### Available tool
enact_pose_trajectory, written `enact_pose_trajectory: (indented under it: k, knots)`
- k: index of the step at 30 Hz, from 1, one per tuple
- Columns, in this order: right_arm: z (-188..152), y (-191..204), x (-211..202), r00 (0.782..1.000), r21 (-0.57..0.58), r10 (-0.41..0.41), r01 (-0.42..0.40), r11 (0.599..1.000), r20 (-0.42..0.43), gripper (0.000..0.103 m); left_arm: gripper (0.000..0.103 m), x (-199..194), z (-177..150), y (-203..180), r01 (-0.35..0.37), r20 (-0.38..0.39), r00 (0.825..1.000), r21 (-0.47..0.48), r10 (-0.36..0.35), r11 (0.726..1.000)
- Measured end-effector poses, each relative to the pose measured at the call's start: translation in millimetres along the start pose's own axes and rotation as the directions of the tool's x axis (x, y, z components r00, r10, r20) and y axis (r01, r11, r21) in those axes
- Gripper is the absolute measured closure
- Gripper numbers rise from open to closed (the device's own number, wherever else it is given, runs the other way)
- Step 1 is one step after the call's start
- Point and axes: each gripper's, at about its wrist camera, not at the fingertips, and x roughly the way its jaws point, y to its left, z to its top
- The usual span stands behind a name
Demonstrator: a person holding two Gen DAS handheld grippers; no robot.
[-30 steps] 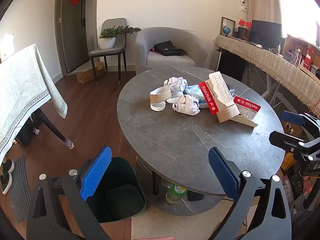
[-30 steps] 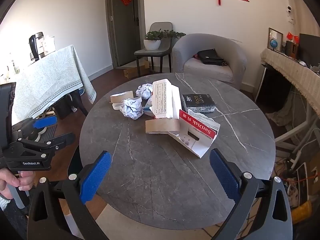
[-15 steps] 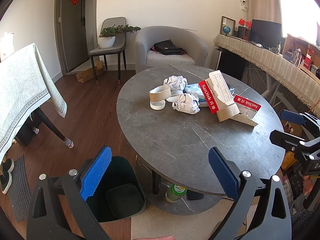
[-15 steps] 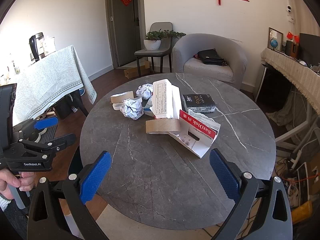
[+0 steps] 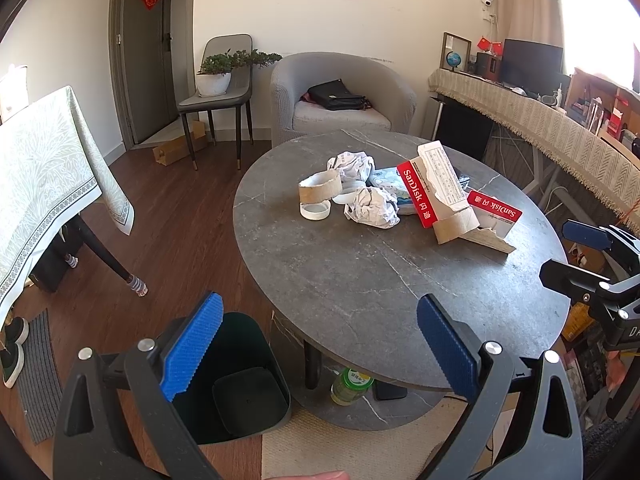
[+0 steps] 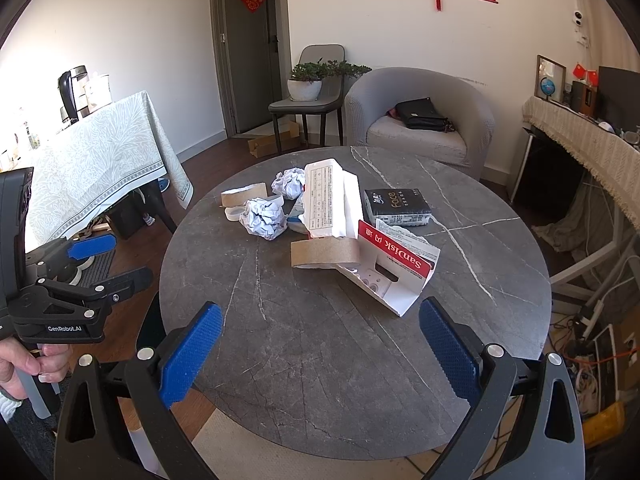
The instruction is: Collect trash
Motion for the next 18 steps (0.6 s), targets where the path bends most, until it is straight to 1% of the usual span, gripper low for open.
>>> enact_pose_trajectory:
  k: [18]
  knots:
    - [0.8, 1.0, 0.3, 1.000, -0.003, -0.002, 0.002, 1.000, 0.001, 0.003, 0.004, 2.2, -0.7, 0.1, -0.002, -0.008, 1.000, -0.003, 0.002, 1.000]
